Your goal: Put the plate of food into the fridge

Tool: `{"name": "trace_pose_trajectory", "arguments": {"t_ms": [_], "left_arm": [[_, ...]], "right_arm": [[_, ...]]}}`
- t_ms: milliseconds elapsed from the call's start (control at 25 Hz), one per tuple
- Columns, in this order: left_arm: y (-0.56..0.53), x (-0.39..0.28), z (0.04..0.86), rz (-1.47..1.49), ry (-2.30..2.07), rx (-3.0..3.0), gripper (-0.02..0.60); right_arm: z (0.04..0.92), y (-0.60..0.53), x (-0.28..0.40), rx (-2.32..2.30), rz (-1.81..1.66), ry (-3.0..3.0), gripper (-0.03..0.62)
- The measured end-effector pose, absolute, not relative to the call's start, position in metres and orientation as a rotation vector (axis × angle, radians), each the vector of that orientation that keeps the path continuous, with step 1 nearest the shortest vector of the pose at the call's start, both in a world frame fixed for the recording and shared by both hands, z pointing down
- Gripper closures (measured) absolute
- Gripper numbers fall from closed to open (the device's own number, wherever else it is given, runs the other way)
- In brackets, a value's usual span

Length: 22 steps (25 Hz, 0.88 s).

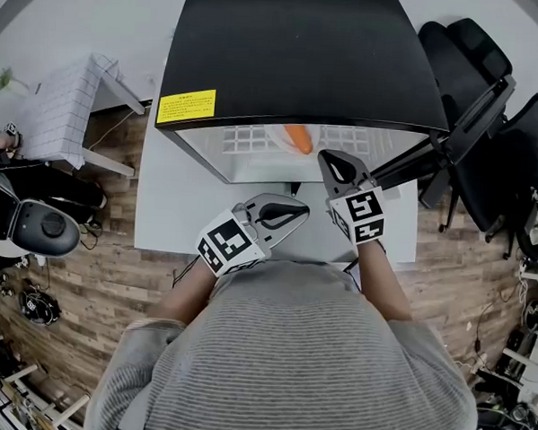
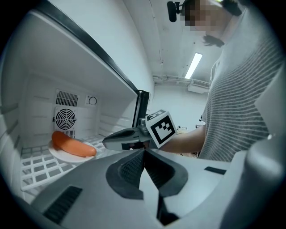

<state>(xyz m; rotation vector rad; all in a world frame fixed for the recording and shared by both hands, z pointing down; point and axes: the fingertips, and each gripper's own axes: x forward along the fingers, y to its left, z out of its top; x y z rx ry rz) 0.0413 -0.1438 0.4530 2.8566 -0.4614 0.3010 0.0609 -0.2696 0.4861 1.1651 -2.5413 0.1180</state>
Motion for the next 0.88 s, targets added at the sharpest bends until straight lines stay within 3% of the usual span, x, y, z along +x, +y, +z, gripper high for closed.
{"name": "trace_pose_trajectory", "arguments": {"t_ms": [880], "left_arm": [[-0.151, 0.044, 0.452, 0.269, -0.488, 2.851, 0.571]], "right_arm": [[0.449, -0.221, 0.066, 1.152, 0.104, -2.720, 0.582]]}}
